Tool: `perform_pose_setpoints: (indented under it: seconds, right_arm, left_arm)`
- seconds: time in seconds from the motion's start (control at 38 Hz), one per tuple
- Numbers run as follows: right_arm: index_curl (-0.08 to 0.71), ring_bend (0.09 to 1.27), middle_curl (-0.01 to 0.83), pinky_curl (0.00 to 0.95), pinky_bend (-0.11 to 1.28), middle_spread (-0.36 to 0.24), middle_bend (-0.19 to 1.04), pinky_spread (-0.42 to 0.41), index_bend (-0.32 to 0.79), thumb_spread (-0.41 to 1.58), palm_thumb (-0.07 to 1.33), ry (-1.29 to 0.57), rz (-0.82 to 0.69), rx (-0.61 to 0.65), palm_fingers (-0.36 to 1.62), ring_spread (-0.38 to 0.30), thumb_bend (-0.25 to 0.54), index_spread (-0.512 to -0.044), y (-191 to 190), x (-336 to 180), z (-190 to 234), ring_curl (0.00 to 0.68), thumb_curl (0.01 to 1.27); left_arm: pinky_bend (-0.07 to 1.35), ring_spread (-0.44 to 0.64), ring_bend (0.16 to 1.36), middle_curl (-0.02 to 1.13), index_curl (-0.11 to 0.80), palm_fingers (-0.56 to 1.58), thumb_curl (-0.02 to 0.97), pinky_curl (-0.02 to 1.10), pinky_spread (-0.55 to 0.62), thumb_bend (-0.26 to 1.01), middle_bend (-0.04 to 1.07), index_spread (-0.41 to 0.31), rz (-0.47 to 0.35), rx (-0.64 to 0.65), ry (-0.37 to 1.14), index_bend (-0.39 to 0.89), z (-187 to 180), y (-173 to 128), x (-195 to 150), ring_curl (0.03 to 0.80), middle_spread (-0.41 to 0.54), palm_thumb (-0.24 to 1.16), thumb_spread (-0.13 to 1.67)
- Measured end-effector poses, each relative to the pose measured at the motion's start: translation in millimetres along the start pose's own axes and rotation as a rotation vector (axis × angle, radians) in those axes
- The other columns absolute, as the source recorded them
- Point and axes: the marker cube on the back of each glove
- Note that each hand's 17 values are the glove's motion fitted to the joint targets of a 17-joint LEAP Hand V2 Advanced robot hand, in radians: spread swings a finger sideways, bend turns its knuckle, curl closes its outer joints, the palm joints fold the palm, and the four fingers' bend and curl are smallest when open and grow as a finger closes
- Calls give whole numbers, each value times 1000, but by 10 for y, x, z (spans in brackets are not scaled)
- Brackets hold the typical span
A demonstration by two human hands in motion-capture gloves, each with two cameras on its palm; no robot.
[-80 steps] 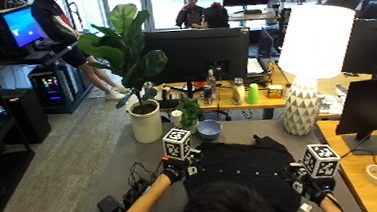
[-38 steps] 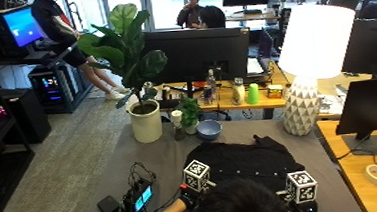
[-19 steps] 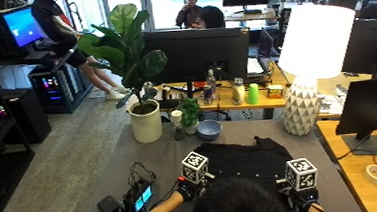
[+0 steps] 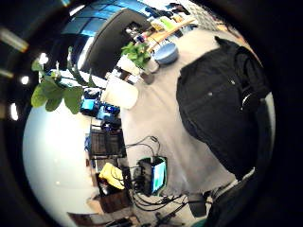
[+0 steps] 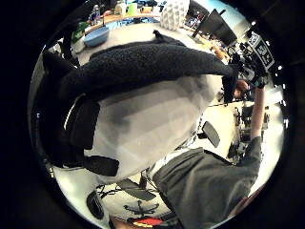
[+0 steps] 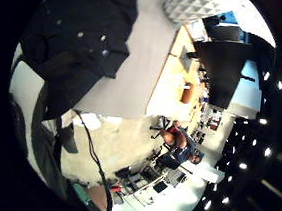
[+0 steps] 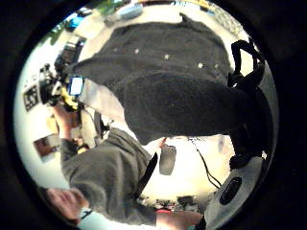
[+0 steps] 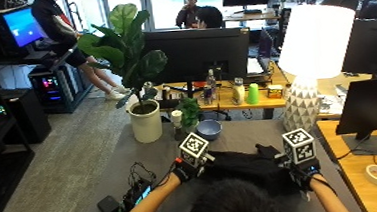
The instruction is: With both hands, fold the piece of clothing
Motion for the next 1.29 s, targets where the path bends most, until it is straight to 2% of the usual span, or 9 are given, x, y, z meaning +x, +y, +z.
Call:
perform_pose_setpoints:
  seconds: [0.21, 0.37, 0.55, 0.66, 0.79, 0.92, 1.03, 1.21, 1.29]
  right_arm:
    - [390, 720, 500, 468, 686, -168, 422, -280, 174, 1055, 1063, -1, 159, -70, 1310, -228, 119, -227, -1031, 321, -32, 471, 330]
    - [399, 721, 506, 474, 686, -169, 426, -273, 164, 1063, 1080, -63, 314, -94, 1282, -226, 102, -227, -1342, 178, 200, 476, 326]
    - [396, 720, 515, 474, 674, -162, 437, -263, 147, 1078, 1139, -245, 475, 305, 1242, -221, 113, -228, -1785, 411, 327, 481, 343]
    - [369, 713, 502, 469, 663, -146, 387, -260, 88, 1082, 1140, -377, 537, 383, 1120, -215, 98, -233, -2278, 826, 715, 478, 356]
    - [348, 661, 479, 459, 627, -117, 299, -224, 91, 1116, 1059, -414, 576, 292, 984, -191, 36, -233, -2079, 972, 737, 469, 349]
    - [322, 584, 464, 435, 568, -79, 252, -153, 86, 1164, 977, -406, 668, -57, 840, -151, -22, -232, -1532, 930, 973, 442, 340]
    - [312, 536, 460, 446, 567, -52, 225, -80, 72, 1200, 839, -467, 682, -356, 663, -104, -67, -238, -1250, 812, 1379, 445, 315]
    - [256, 490, 436, 419, 577, -5, 193, 74, 65, 1206, 673, -530, 684, -505, 480, 4, -50, -242, -991, 622, 1806, 411, 283]
    - [246, 480, 433, 402, 559, 5, 200, 132, 86, 1207, 655, -506, 766, -345, 458, 35, -34, -244, -1066, 674, 1918, 396, 283]
  left_arm:
    - [402, -368, 541, 518, 458, 1256, 254, 426, -374, -11, 473, -312, -139, -23, -5, 192, 338, -1021, -243, 434, -344, 557, 1290]
    - [387, -369, 555, 531, 464, 1257, 246, 427, -376, -22, 477, -313, -259, -99, -61, 183, 481, -1242, -113, 441, -347, 526, 1279]
    - [383, -372, 568, 544, 462, 1242, 240, 431, -375, -17, 483, -309, -373, -234, 13, 161, 725, -1504, -76, 449, -349, 508, 1266]
    - [399, -348, 530, 534, 428, 1060, 234, 438, -353, -21, 435, -270, -389, -179, 110, 96, 668, -1560, -12, 440, -328, 481, 1267]
    - [485, -258, 501, 510, 407, 695, 225, 479, -283, -18, 186, -202, -376, -155, 93, 105, 549, -1370, -12, 462, -235, 456, 1285]
    - [476, -185, 487, 406, 396, 605, 208, 454, -210, -34, 63, -171, -262, -299, 269, 148, 642, -1005, 260, 425, -149, 381, 1300]
    - [470, -122, 498, 358, 394, 503, 188, 445, -148, -46, 62, -150, -299, -378, 257, 160, 878, -792, 297, 421, -85, 289, 1295]
    - [402, 30, 488, 312, 397, 267, 158, 416, 68, -48, 104, -112, -330, -447, 218, 172, 1267, -528, 284, 406, 8, 108, 1237]
    - [411, 77, 501, 294, 386, 230, 157, 402, 137, -31, 114, -107, -374, -492, 235, 146, 1393, -439, 249, 394, 31, 89, 1238]
